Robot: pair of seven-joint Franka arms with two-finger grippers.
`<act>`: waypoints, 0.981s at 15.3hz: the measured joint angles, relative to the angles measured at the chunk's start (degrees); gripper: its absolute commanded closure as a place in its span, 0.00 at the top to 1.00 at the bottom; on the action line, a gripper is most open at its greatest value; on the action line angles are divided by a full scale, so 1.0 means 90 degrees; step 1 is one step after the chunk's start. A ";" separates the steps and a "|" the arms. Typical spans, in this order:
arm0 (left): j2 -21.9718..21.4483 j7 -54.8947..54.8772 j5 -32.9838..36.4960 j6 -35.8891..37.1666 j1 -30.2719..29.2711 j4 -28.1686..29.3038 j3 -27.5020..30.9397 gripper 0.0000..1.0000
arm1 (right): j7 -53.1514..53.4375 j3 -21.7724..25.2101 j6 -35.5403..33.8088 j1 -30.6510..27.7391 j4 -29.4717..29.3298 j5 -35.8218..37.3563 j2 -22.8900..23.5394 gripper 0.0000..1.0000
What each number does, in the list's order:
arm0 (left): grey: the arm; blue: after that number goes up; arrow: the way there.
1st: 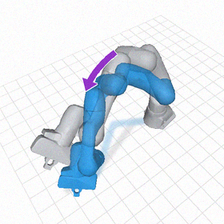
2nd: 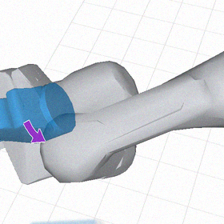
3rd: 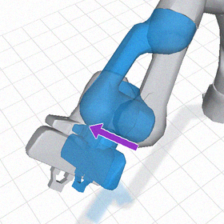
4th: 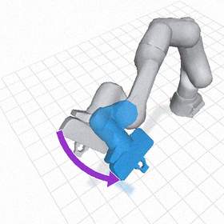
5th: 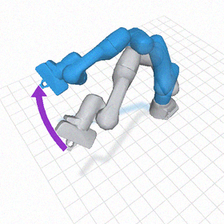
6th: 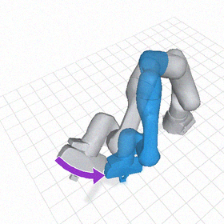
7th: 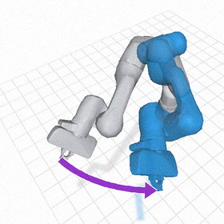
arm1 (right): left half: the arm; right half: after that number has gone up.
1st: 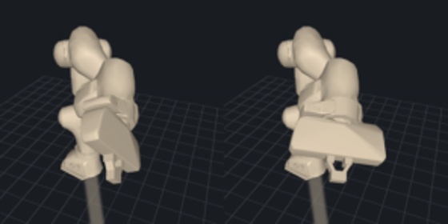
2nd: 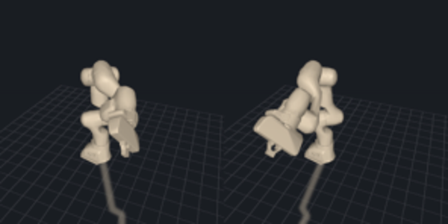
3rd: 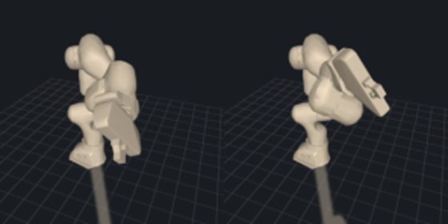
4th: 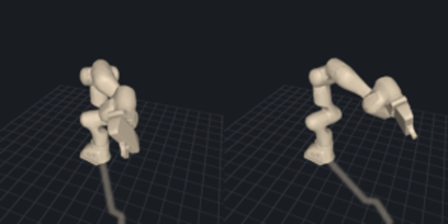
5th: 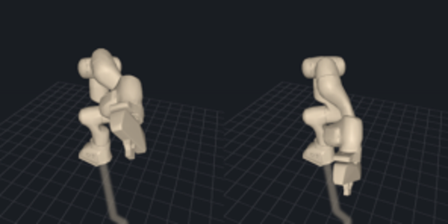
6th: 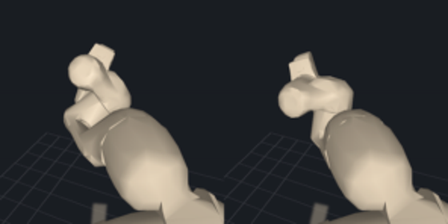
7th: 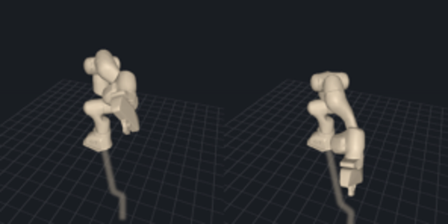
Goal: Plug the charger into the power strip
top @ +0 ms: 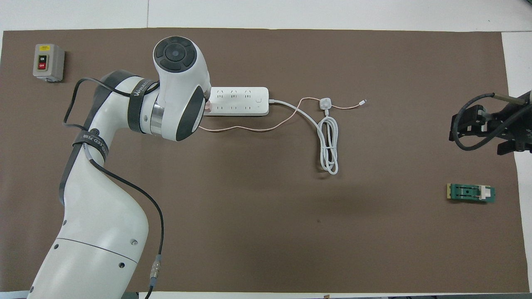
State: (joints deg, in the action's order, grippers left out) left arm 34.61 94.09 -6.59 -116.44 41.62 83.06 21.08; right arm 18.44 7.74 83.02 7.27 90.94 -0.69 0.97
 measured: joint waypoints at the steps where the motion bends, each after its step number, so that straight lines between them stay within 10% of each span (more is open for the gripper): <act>1: -0.0004 -0.0047 -0.0005 -0.0013 0.0000 0.0011 0.0001 0.00 | 0.0000 0.0000 0.0000 0.0000 0.0000 0.0000 0.0000 1.00; 15: -0.0103 -0.0170 -0.0609 -0.0278 -0.0036 0.0287 0.0117 0.00 | 0.0000 0.0000 0.0000 0.0000 0.0000 0.0000 0.0000 1.00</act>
State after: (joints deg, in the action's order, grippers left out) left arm 33.68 92.56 -12.07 -118.94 41.30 85.64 22.13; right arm 18.44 7.74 83.02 7.27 90.94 -0.69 0.97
